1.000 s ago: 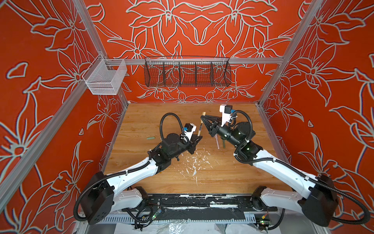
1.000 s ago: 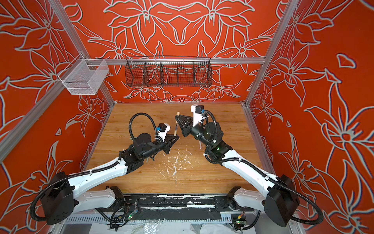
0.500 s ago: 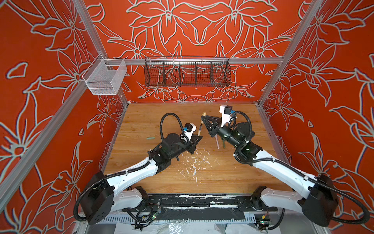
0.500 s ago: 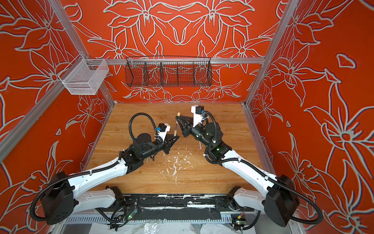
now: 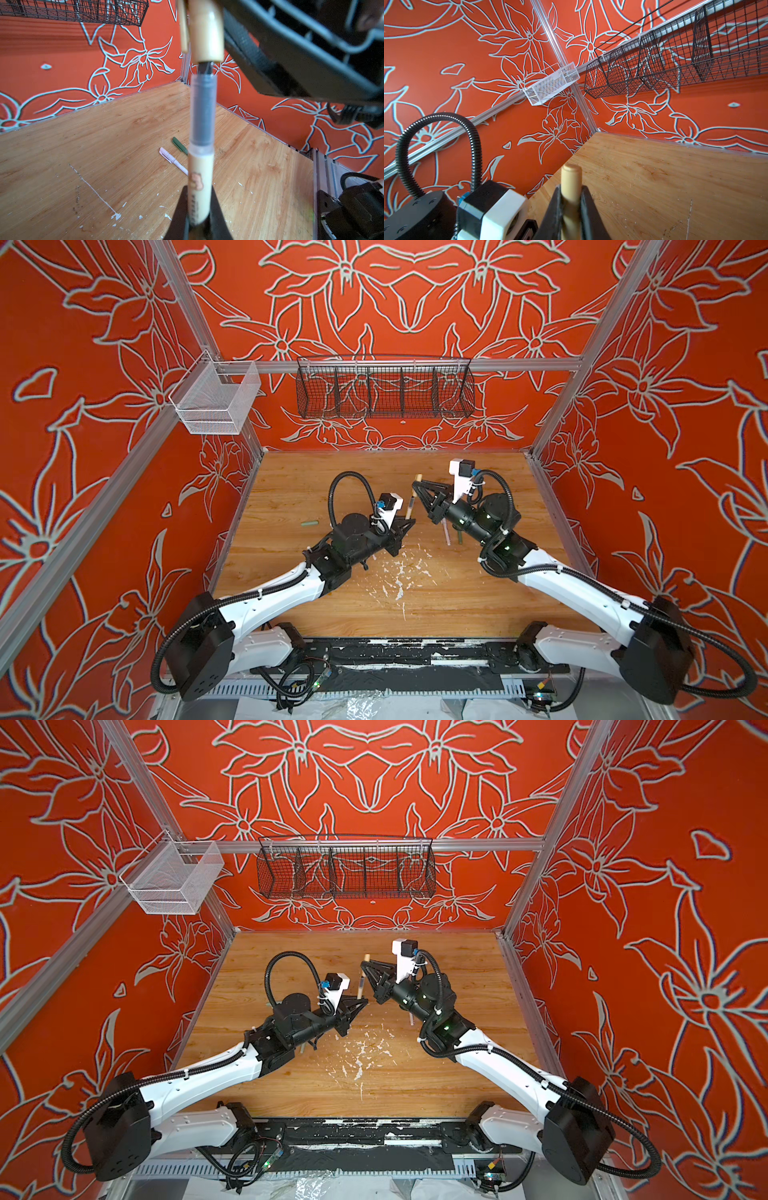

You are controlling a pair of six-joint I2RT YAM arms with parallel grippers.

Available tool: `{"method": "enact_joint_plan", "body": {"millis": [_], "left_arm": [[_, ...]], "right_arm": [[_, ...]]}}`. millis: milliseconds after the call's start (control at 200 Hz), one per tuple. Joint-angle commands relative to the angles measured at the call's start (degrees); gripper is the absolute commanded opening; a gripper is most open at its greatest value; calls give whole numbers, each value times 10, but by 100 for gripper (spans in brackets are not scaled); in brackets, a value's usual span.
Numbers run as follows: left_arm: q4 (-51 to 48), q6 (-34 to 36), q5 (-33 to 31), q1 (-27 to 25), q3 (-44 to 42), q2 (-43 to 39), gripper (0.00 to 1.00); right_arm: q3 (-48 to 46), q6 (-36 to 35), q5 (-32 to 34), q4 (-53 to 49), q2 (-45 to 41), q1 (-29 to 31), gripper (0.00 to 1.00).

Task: Insert the pens into the pen caps
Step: 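Lower the beige cap onto the pen nib with the right gripper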

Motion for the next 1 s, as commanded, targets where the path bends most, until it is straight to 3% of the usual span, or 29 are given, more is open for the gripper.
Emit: {"method": "enact_joint_plan", "body": {"millis": [0,776,996], "left_arm": [[9,2,0,-5,13,-13,0],[8,3,-6,-5,12,-15,0],[7,4,-8,-5,12,-13,0]], "right_arm": [[-13,18,-5,29,2,3,16],[-32,16,-25,20,-7,4,20],[-22,-25,-20,-23,-27,8,20]]}}
